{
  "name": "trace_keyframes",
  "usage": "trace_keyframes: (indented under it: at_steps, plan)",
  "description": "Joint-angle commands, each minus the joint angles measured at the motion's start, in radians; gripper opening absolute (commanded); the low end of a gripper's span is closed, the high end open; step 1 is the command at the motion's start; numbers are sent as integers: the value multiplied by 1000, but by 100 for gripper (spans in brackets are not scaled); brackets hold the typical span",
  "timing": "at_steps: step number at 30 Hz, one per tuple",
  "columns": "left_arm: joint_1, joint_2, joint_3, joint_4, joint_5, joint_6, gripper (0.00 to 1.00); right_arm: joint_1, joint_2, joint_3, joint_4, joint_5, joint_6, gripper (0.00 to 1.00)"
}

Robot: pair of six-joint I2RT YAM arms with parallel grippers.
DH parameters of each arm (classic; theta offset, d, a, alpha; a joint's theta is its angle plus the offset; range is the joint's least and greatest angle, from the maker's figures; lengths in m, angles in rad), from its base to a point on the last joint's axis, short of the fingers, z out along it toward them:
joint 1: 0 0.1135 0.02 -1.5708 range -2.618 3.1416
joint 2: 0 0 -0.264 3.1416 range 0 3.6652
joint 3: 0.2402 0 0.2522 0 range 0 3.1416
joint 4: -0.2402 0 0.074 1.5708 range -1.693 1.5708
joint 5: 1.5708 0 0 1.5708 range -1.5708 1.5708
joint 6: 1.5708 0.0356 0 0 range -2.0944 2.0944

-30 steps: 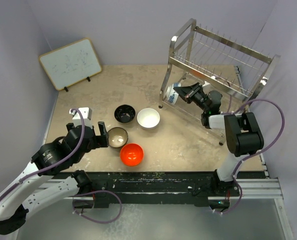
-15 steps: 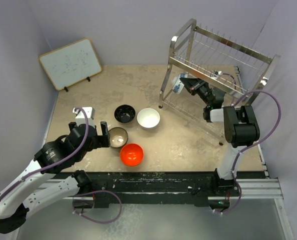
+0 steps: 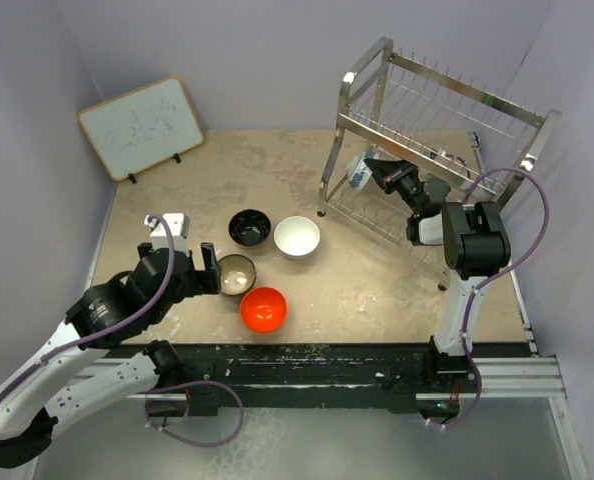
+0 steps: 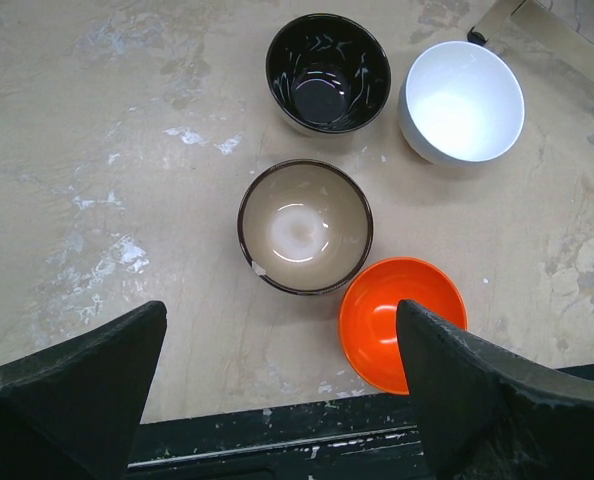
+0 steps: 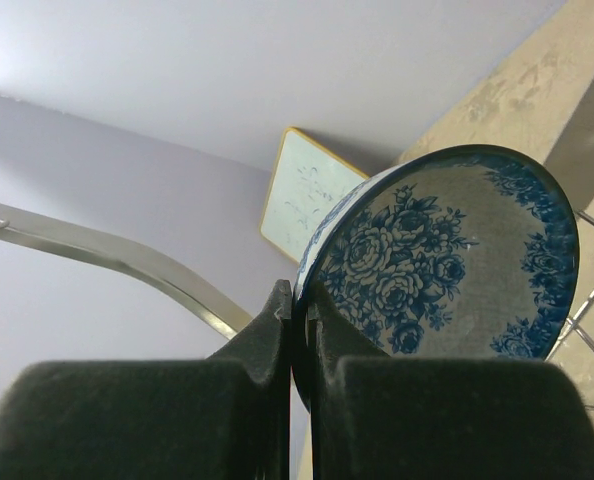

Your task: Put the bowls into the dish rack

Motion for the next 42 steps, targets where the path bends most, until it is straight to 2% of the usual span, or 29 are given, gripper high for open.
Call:
trace_keyframes:
  at_steps: [1,6,16,23,28,34,38,42]
  plan:
    - [1,-11,0,48,12,21,99,-3,-14,60,154,2,31,0]
    - [1,-13,-4,53,19,26,99,-3,57,89,229,5,85,0]
    - [1,-27,-9,61,29,33,99,-16,59,43,206,37,64,1]
    - [1,-24,-12,62,28,34,99,-19,-2,-34,135,109,25,14]
    - [1,-35,-17,64,28,34,99,-19,-24,-88,118,170,25,31]
    - [1,-46,-18,64,26,31,99,-20,-53,-125,69,217,35,42]
    - [1,-57,-19,65,22,30,99,-22,-82,-149,27,243,32,44]
    - [1,-64,-21,67,22,29,99,-23,-122,-158,-57,255,24,52]
